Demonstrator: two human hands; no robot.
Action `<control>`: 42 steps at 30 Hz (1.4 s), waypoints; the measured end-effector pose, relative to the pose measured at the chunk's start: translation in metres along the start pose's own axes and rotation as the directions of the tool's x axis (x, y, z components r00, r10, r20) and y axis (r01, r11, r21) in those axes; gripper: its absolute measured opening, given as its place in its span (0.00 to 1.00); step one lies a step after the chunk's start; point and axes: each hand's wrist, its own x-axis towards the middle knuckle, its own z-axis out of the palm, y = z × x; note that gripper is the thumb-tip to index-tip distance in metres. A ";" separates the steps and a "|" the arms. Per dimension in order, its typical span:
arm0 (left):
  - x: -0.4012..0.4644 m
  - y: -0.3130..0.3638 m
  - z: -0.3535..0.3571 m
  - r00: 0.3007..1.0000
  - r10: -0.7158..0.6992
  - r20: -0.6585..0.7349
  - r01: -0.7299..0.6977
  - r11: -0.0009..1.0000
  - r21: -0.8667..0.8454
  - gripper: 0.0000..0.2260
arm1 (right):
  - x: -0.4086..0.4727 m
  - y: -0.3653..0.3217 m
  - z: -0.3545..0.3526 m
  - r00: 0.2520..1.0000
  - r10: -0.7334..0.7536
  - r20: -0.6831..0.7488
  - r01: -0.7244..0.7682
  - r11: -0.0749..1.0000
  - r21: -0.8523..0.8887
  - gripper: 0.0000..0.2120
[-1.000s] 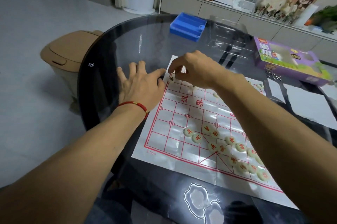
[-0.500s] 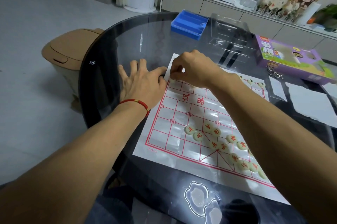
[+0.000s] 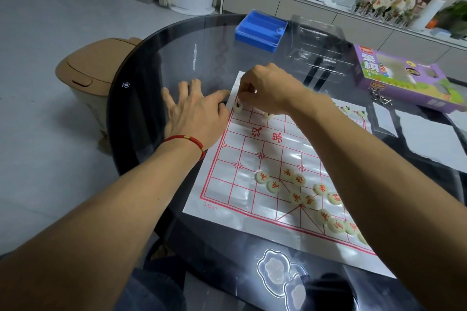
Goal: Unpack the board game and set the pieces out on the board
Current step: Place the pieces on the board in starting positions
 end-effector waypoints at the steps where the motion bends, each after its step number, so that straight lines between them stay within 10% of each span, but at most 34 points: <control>1: 0.000 0.000 0.000 1.000 0.000 0.001 0.000 1.000 -0.001 0.17 | -0.002 0.001 -0.002 1.000 -0.022 0.003 0.022 1.000 0.012 0.07; 42: 0.001 -0.002 0.000 1.000 0.018 0.012 -0.018 0.999 -0.031 0.17 | -0.051 0.090 -0.025 0.984 0.028 0.176 -0.037 0.998 0.052 0.10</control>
